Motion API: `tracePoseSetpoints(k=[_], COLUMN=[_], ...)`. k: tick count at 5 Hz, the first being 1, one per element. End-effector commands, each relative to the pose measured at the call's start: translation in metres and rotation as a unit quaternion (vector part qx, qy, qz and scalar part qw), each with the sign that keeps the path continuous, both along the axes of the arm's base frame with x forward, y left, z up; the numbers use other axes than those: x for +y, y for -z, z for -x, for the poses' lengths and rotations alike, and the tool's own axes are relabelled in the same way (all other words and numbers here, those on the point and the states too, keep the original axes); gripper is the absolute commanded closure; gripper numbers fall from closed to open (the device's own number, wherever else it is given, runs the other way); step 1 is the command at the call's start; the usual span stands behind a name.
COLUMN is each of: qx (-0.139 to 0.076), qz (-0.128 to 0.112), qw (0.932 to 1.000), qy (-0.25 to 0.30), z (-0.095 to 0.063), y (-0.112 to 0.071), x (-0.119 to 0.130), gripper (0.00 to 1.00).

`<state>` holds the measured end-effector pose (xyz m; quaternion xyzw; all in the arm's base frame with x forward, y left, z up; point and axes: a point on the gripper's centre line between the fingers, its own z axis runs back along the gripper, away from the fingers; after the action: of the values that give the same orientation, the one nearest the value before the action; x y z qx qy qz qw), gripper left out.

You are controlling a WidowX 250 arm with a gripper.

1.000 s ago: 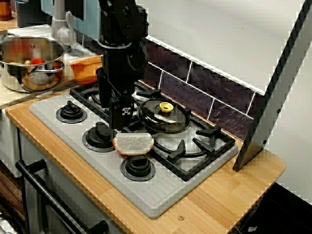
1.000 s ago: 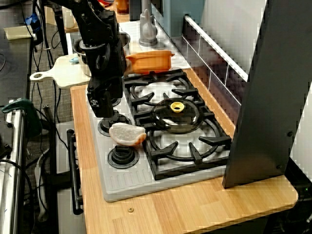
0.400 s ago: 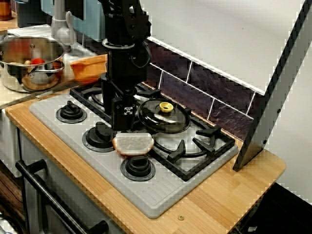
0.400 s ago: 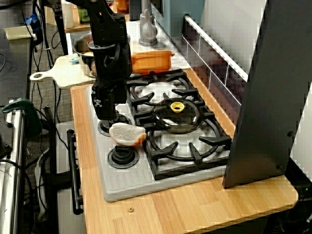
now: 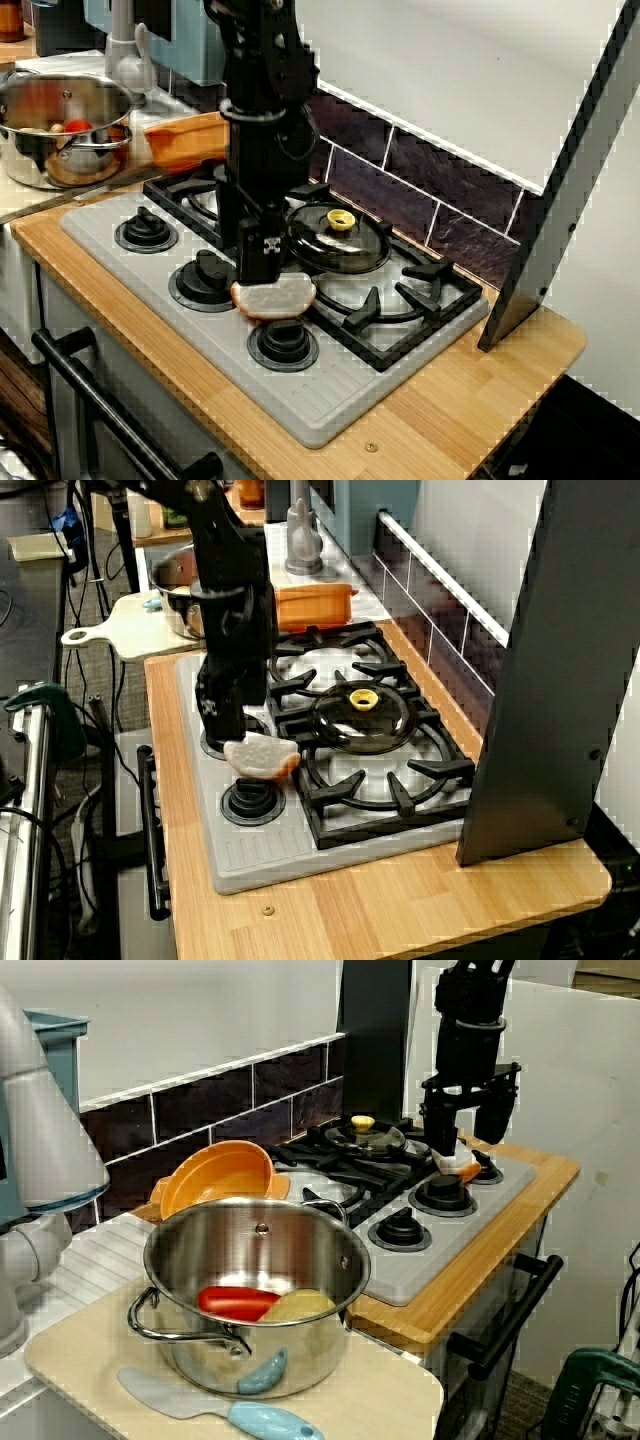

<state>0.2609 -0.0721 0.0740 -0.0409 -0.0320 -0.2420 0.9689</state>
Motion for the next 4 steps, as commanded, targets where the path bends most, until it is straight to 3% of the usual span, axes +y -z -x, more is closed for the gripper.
tracePoseSetpoints(k=[1,4], qx=[-0.03,-0.029], qz=[-0.02,-0.033], qw=[0.9993,0.999], qy=[-0.001,-0.003], z=[-0.004,-0.002], y=[0.003,0.017], x=[-0.003,-0.005], gripper=[0.0,0.0])
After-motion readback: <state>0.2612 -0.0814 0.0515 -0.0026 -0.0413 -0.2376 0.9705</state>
